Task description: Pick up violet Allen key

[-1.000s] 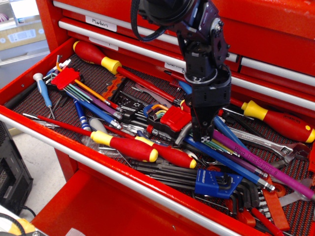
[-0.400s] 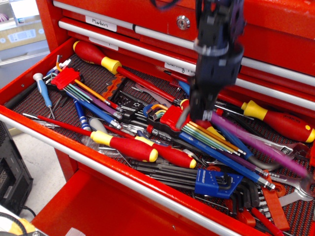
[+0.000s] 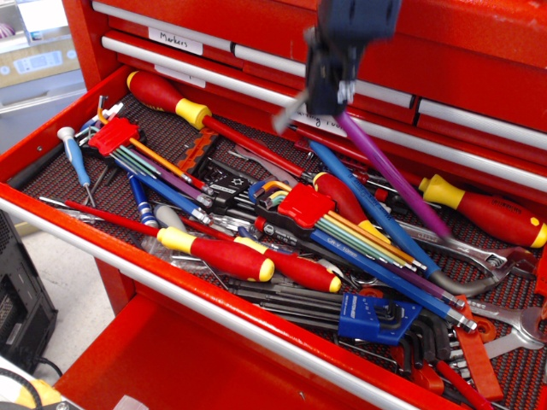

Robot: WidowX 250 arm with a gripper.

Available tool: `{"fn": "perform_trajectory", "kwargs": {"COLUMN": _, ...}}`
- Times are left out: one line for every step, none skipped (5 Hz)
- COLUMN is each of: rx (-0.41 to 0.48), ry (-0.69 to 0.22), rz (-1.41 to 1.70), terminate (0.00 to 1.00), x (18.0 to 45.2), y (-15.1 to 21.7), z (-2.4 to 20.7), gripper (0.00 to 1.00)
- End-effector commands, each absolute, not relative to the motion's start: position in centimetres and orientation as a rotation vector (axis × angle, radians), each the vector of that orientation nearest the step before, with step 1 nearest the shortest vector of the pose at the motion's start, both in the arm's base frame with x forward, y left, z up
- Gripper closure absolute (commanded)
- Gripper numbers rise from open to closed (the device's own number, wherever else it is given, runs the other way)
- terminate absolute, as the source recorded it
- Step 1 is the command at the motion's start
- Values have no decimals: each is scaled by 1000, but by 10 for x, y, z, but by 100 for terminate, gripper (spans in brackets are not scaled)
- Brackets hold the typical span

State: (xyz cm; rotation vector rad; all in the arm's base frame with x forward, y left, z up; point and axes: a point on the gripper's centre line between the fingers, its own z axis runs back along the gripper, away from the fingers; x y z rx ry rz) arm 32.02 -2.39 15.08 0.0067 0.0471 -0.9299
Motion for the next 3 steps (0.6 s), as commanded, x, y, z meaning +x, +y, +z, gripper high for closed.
{"fn": "perform_trajectory", "kwargs": {"rx": 94, "ry": -63, "rz": -892, "terminate": 0, "x": 305, "y": -12, "z": 249, "gripper": 100}}
{"fn": "perform_trajectory", "kwargs": {"rx": 167, "ry": -43, "rz": -886, "terminate": 0, "x": 302, "y": -24, "z": 282, "gripper": 100}}
{"fn": "perform_trajectory", "kwargs": {"rx": 184, "ry": -35, "rz": -886, "terminate": 100, "x": 301, "y": -32, "z": 291, "gripper": 100}}
